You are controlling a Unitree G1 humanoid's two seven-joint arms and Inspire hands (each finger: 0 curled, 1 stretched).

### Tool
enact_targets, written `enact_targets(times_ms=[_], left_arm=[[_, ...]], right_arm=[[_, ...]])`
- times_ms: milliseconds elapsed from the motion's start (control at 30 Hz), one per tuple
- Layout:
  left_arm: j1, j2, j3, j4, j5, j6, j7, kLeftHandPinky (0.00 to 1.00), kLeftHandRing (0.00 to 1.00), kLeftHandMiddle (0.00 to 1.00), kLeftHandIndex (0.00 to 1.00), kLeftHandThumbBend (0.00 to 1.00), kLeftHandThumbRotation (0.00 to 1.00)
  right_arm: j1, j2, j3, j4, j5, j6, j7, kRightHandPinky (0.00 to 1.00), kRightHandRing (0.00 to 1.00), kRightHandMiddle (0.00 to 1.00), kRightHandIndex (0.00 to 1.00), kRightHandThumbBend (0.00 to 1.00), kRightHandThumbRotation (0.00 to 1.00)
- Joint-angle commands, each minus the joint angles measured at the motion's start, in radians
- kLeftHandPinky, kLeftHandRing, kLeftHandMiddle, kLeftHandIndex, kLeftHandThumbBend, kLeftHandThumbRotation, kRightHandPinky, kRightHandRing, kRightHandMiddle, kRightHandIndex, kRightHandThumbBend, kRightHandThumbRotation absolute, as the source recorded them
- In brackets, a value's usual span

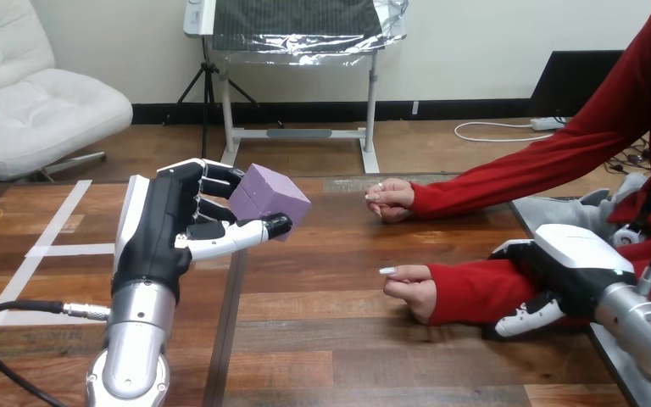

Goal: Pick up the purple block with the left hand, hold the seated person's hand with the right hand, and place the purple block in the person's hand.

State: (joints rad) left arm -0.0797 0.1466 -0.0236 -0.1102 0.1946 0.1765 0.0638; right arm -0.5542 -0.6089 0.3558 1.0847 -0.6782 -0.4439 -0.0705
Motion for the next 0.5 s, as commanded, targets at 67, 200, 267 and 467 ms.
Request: enact_targets(times_ms=[67,200,267,467], left_arm=[[-0.031,-0.002,0.014,-0.053,-0.002,-0.003,0.0,0.33,0.39,0.42,0.45,0.61,0.0],[-0.03,-0.003,0.014,-0.055,-0.003,-0.002,0.0,0.33,0.39,0.42,0.45,0.61,0.0],[-0.029,-0.002,0.014,-0.054,-0.002,-0.005,0.0,0.33,0.39,0.42,0.45,0.61,0.0],[-0.026,-0.002,0.014,-0.055,-0.004,-0.004,-0.001,0.33,0.39,0.42,0.45,0.61,0.0]], right_arm=[[-0.07,0.046,0.019,0.024,-0.003,0.001,-0.05,0.62,0.71,0.73,0.73,0.88,0.36],[-0.066,0.057,0.021,0.026,-0.001,0.004,-0.059,0.62,0.7,0.72,0.72,0.85,0.37],[-0.065,0.062,0.022,0.028,0.0,0.006,-0.061,0.62,0.7,0.72,0.72,0.83,0.39],[-0.055,0.074,0.017,0.024,0.009,0.004,-0.074,0.61,0.68,0.71,0.71,0.79,0.43]])
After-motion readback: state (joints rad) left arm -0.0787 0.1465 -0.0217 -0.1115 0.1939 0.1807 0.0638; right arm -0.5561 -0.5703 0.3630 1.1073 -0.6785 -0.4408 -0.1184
